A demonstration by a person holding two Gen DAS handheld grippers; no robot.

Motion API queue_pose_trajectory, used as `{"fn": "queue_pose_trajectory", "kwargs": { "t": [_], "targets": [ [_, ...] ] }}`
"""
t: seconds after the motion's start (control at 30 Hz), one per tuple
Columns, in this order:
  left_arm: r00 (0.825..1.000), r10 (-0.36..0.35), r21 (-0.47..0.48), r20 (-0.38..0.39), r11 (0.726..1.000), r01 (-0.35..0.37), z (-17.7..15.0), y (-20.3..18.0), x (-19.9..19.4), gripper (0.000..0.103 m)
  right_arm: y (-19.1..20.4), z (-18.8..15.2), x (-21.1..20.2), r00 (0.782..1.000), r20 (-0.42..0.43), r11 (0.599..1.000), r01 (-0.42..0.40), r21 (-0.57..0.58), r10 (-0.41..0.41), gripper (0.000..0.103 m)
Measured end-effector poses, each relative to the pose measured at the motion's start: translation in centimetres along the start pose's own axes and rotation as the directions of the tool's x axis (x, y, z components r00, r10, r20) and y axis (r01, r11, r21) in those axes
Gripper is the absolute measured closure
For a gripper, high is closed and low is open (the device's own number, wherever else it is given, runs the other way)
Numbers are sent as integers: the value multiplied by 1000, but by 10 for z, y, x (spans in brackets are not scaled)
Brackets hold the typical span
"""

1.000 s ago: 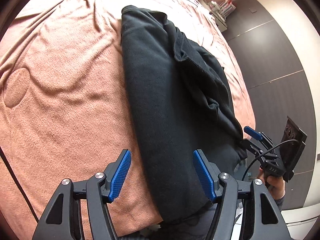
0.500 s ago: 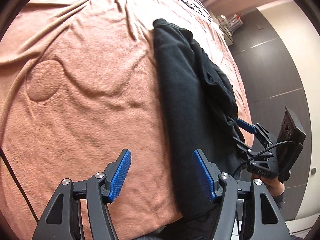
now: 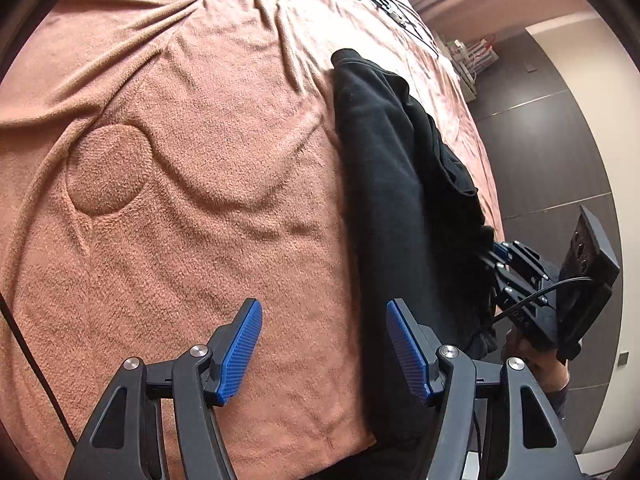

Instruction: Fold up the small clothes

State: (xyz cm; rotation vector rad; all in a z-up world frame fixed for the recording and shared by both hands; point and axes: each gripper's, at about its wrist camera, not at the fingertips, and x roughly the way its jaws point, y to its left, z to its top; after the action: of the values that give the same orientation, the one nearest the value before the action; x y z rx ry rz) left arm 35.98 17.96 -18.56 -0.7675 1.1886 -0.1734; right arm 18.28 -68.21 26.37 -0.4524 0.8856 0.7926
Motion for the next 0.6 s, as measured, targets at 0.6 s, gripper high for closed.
{"fn": "queue_pose_trajectory", "kwargs": {
  "t": [0.6],
  "targets": [
    [999,-4,40,-37,999,6,22,-40,32,37,-122,-16,16,1000,11,928,-6,372,2,97]
  ]
}}
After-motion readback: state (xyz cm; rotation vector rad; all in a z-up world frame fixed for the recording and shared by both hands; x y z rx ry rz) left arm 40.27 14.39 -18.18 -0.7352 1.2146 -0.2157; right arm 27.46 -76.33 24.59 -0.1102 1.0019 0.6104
